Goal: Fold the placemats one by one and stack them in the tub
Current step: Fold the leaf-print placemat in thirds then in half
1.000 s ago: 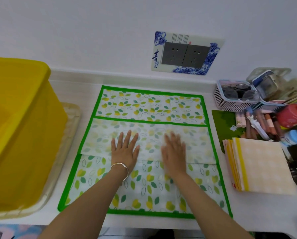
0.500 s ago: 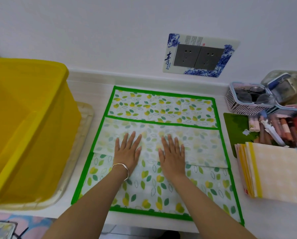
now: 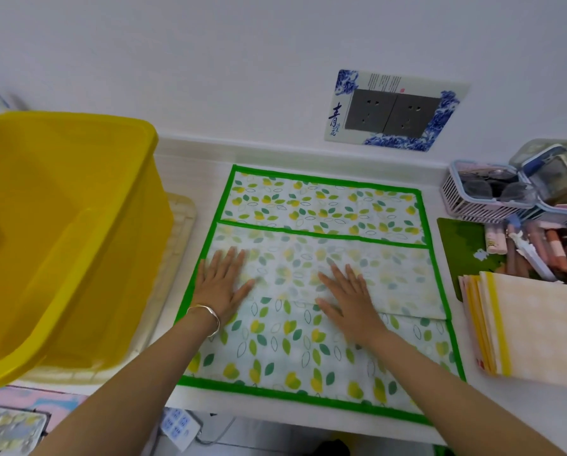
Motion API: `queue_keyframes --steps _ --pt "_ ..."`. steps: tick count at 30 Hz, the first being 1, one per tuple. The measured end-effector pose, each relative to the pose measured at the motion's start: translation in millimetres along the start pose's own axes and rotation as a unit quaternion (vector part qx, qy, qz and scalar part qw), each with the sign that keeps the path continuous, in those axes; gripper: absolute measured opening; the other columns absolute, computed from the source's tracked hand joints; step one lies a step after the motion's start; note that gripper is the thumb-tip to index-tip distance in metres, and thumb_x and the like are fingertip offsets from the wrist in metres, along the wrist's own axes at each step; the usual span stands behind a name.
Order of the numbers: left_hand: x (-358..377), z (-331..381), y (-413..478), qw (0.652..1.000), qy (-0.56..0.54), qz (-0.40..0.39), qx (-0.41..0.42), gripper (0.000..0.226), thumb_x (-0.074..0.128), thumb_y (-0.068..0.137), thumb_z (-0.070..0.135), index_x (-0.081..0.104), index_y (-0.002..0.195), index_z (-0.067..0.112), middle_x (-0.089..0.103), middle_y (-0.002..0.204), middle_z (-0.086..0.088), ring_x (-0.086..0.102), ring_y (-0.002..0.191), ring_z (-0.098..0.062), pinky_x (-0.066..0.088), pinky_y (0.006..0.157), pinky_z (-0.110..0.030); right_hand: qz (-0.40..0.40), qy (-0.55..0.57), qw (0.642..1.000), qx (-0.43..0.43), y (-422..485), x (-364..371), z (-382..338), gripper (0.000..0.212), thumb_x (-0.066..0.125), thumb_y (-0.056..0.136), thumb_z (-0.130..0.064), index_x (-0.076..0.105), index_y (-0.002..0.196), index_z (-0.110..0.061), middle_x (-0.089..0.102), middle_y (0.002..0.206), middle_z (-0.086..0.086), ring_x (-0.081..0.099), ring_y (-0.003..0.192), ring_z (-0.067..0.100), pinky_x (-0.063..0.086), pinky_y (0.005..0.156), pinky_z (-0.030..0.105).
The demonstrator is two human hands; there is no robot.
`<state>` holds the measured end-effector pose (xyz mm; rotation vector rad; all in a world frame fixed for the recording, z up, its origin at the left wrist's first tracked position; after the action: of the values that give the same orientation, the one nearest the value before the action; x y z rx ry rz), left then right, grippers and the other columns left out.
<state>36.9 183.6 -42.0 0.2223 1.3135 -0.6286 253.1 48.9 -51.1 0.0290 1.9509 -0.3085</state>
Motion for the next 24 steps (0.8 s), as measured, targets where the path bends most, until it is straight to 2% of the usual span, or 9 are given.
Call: queue_keyframes --steps 3,5,7,10,12,14,17,22,24 --pt "4 24 -4 0.997 0.018 -0.007 0.075 0.101 -0.027 0.056 0.083 -0.016 0.143 0.034 -0.018 0.15 0.014 -0.018 0.141 -0.011 -0.016 0.112 -0.036 -0.033 -0.07 0.996 -0.043 -9 -5 9 0.085 -0.006 0.077 -0.075 0.006 0.149 -0.03 -0.011 0.153 -0.009 -0.014 0.143 0.015 -0.012 0.115 0.03" --pt "11 41 -6 0.992 0.033 -0.023 0.116 0.11 -0.027 0.054 0.084 -0.002 0.148 0.032 -0.011 0.154 0.012 -0.013 0.143 -0.014 -0.014 0.113 -0.037 -0.047 -0.13 0.989 -0.055 -11 -6 8 0.07 0.011 0.09 -0.058 0.017 0.149 -0.022 0.011 0.155 -0.001 0.013 0.144 0.022 0.016 0.117 0.037" --pt "17 53 -8 0.989 0.045 -0.039 0.133 0.118 -0.028 0.049 0.085 0.003 0.149 0.029 -0.006 0.155 0.012 -0.009 0.144 -0.013 -0.013 0.114 -0.036 -0.063 -0.135 0.988 -0.039 -10 -8 10 0.057 0.028 0.089 -0.035 0.036 0.142 -0.015 0.043 0.144 0.008 0.046 0.129 0.028 0.044 0.1 0.043" --pt "23 64 -9 0.987 0.05 -0.057 0.142 0.114 -0.018 0.052 0.088 0.002 0.149 0.03 -0.006 0.156 0.01 -0.008 0.144 -0.012 -0.011 0.114 -0.033 -0.031 -0.132 0.988 -0.073 -12 -11 6 0.056 0.025 0.092 -0.02 0.026 0.147 -0.011 0.029 0.152 0.008 0.031 0.139 0.028 0.023 0.112 0.038" --pt "24 67 -10 0.987 0.054 -0.063 0.136 0.098 -0.007 0.063 0.076 0.002 0.149 0.03 -0.006 0.157 0.009 -0.007 0.144 -0.012 -0.009 0.114 -0.033 -0.023 -0.108 0.991 -0.077 -16 -13 6 0.054 0.023 0.098 -0.007 0.01 0.15 -0.014 0.006 0.157 0.002 0.006 0.146 0.02 0.0 0.114 0.026" --pt "22 68 -8 0.988 0.062 -0.065 0.125 0.077 0.004 0.081 0.067 0.005 0.149 0.03 -0.003 0.157 0.01 -0.005 0.144 -0.012 -0.006 0.115 -0.032 -0.022 -0.072 0.995 -0.061 -18 -18 7 0.053 0.024 0.1 -0.001 0.01 0.15 -0.015 0.006 0.157 -0.003 0.004 0.145 0.012 -0.005 0.112 0.018" --pt "14 72 -9 0.986 0.051 -0.057 0.148 0.054 0.021 0.098 0.048 0.019 0.148 0.028 0.013 0.156 0.008 0.009 0.144 -0.013 0.003 0.115 -0.029 -0.038 0.002 0.999 -0.03 -25 -24 7 0.048 0.025 0.102 -0.007 0.022 0.148 -0.019 0.02 0.155 -0.004 0.016 0.143 0.01 0.005 0.112 0.017" --pt "-6 74 -14 0.985 0.033 -0.09 0.147 0.093 -0.006 0.072 0.071 0.05 0.133 0.03 0.055 0.131 -0.011 0.054 0.118 -0.028 0.043 0.095 -0.035 -0.055 0.12 0.991 0.024 -45 -37 18 0.038 0.037 0.1 -0.014 0.049 0.136 -0.023 0.045 0.142 -0.006 0.041 0.131 0.009 0.025 0.103 0.012" --pt "-10 70 -15 0.982 0.059 -0.13 0.126 0.069 0.006 0.089 0.065 0.052 0.131 0.033 0.06 0.124 -0.005 0.057 0.11 -0.023 0.046 0.089 -0.033 -0.058 0.114 0.991 0.036 -51 -45 29 0.034 0.043 0.099 -0.016 0.056 0.129 -0.024 0.054 0.132 -0.009 0.049 0.122 0.009 0.032 0.098 0.014"
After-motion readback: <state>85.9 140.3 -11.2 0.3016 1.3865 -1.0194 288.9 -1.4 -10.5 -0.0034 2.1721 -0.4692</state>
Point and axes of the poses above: each hand's wrist, its own y-axis towards the middle knuckle, its own x-axis out of the palm, z = x × y, the point moved 7 cm from there along y, towards the middle knuckle
